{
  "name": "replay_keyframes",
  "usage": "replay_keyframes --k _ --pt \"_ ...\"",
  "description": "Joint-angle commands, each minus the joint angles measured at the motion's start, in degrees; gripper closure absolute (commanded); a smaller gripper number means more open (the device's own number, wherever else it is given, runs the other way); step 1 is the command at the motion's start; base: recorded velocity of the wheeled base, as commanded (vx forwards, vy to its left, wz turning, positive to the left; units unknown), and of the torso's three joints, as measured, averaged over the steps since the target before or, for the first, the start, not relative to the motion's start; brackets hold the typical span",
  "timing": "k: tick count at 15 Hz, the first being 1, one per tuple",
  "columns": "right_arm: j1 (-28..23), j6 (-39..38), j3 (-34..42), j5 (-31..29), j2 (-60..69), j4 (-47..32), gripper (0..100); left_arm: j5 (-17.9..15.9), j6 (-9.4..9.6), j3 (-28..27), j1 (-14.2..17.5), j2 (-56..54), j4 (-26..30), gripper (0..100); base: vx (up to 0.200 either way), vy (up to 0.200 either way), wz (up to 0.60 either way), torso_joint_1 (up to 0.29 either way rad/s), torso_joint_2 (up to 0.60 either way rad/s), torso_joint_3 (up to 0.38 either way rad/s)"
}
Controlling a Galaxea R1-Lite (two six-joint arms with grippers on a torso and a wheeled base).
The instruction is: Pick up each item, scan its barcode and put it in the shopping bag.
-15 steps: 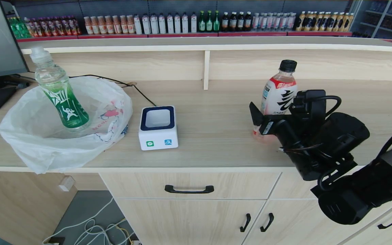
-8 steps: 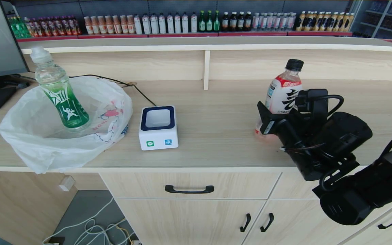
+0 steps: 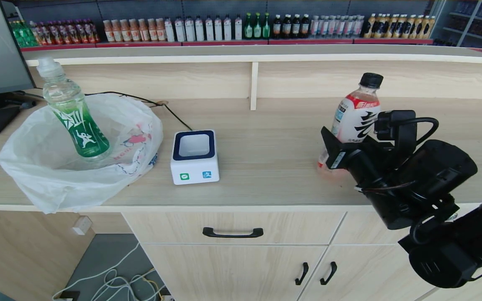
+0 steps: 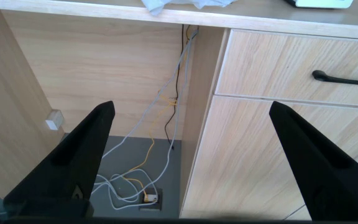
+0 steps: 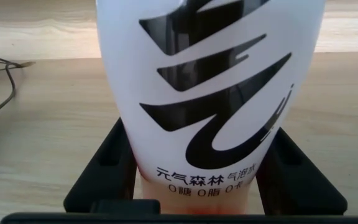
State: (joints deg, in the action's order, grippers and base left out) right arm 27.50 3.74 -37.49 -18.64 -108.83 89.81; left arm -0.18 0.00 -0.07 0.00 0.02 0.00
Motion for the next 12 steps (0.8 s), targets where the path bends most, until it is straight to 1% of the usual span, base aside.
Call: replay_keyframes --k 1,4,6,9,12 --pt "0.45 -0.05 1.36 0.01 3.27 0.19 100 0.01 0.00 -0.01 0.00 -0.02 0.00 0 0.000 0.000 0.00 0.000 0.00 0.000" --pt "0.89 -0.05 4.88 0.01 7.93 0.19 100 0.01 0.00 -0.01 0.00 -0.02 0.00 0 0.000 0.000 0.00 0.000 0.00 0.000" --pt "2.29 0.56 8.39 0.27 12.59 0.19 100 0.01 0.00 -0.01 0.00 -0.02 0.00 0 0.000 0.000 0.00 0.000 0.00 0.000" --pt "2.38 0.74 11.82 0.18 17.59 0.19 100 0.01 0.00 -0.01 0.00 -0.02 0.00 0 0.000 0.000 0.00 0.000 0.00 0.000" --pt "2.47 2.06 17.10 0.80 23.40 0.19 100 0.01 0.00 -0.01 0.00 -0.02 0.00 0 0.000 0.000 0.00 0.000 0.00 0.000"
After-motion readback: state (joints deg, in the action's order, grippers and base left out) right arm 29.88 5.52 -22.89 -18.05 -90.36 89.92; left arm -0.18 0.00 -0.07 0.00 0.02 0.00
